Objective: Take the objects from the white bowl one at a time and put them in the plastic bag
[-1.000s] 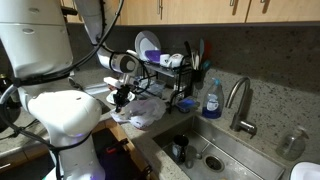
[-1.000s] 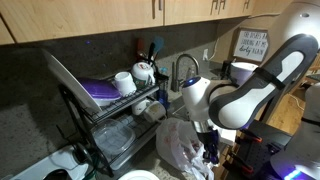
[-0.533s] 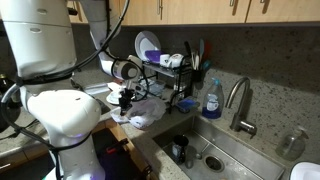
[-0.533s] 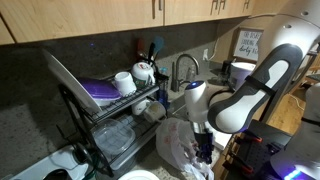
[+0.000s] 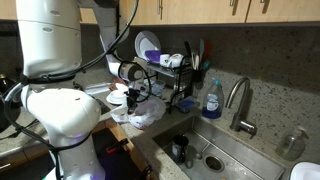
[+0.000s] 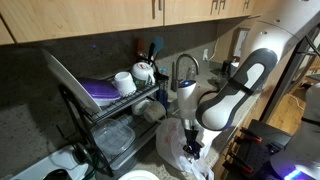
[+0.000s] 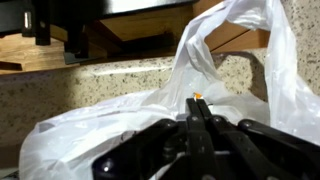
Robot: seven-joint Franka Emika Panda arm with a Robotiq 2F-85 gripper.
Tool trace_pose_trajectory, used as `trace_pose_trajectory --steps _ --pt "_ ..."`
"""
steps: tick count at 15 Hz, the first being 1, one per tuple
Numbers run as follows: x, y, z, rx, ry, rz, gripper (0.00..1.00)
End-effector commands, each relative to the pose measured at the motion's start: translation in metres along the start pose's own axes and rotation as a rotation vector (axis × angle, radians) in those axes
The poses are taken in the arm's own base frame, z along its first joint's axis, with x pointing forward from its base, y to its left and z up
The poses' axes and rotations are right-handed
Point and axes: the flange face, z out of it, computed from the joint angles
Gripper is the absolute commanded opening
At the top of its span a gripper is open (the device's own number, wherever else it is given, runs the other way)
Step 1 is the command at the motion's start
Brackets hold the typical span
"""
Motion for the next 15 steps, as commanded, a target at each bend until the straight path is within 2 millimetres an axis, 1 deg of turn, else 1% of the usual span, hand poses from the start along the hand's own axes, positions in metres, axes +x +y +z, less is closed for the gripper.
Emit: trace_pose_trajectory --steps 1,6,8,13,15 --pt "0.022 -0.011 -0.001 -0.007 0.056 0.071 0.04" --pt "0.053 -0.024 -0.007 -0.003 0.111 0.151 0.04" --pt "0.062 -0.025 -0.005 -0.008 0.119 0.181 0.04" --pt "0.078 -0.022 0.002 -0.023 0.134 0.257 0.04" --pt "0.077 -0.019 0.007 -0.046 0.134 0.280 0.04"
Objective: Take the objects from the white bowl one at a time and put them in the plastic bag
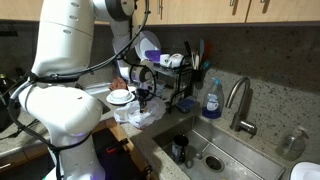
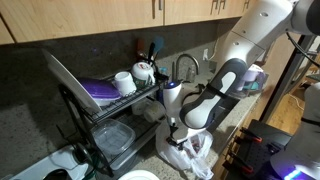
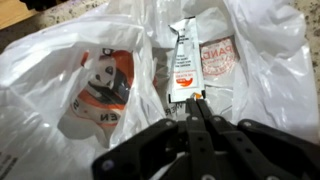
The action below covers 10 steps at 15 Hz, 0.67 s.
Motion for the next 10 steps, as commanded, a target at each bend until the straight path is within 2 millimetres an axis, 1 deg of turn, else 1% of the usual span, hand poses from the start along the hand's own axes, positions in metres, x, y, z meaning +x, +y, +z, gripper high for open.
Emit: trace_pose_trajectory --steps 1,3,6,7,8,9,10 --pt "0.002 0.000 0.006 -0.031 0.026 0.051 0.04" --pt "-0.001 0.007 0.014 -0.057 0.032 0.076 0.04" --pt "0.005 0.012 0.018 -0.067 0.033 0.111 0.04" --pt "-0.002 0.015 0.027 -0.068 0.030 0.111 0.04" --pt "-0.005 0.014 0.028 -0.071 0.023 0.104 0.05" --pt "-0.011 0.014 0.029 -0.075 0.018 0.088 0.30" --pt "-0.017 0.014 0.028 -0.078 0.016 0.070 0.30"
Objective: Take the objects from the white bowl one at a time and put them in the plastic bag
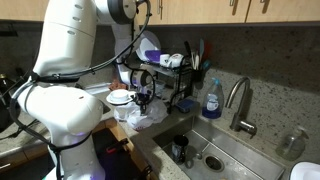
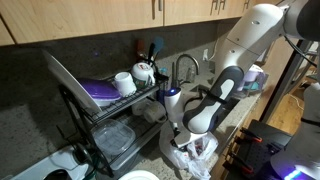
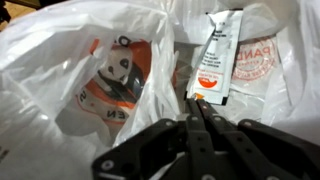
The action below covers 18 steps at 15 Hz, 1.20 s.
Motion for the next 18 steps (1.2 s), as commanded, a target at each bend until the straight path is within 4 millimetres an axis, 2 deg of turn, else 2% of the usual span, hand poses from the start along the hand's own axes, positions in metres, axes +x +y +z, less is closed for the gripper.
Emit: trace_pose_trajectory --steps 1,10,16,17,18 --pt "-0.021 0.001 -0.004 -0.002 0.012 -0.037 0.31" --pt "-0.067 -0.004 -0.066 0.059 0.109 -0.172 0.98" --pt "-0.095 -0.007 -0.099 0.073 0.120 -0.318 1.00" --pt "-0.086 -0.016 -0.088 0.077 0.121 -0.277 1.00" --pt "-0.089 -0.017 -0.091 0.080 0.124 -0.287 1.00"
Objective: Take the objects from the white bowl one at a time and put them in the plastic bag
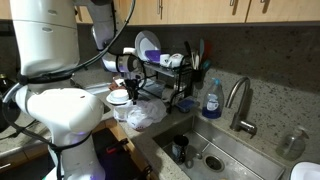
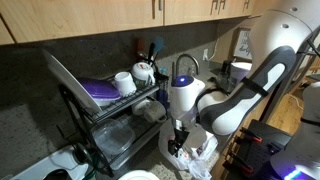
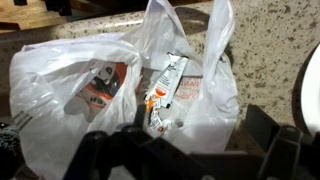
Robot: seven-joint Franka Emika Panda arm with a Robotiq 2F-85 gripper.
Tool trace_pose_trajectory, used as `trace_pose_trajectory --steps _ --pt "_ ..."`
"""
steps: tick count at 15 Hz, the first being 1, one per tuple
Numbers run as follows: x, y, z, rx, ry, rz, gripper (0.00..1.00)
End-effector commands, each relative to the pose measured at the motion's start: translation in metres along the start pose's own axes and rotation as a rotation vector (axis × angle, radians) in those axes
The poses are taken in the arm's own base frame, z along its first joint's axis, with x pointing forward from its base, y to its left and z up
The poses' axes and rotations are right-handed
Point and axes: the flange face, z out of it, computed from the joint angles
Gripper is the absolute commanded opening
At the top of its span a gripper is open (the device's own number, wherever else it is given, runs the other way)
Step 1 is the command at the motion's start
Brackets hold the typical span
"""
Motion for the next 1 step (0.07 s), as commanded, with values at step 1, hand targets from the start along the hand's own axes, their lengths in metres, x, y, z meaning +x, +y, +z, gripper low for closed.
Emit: trace_pose_trajectory --steps 1 --pt "-0.0005 -0.0002 -0.0001 0.000 -0.001 -0.002 1.00"
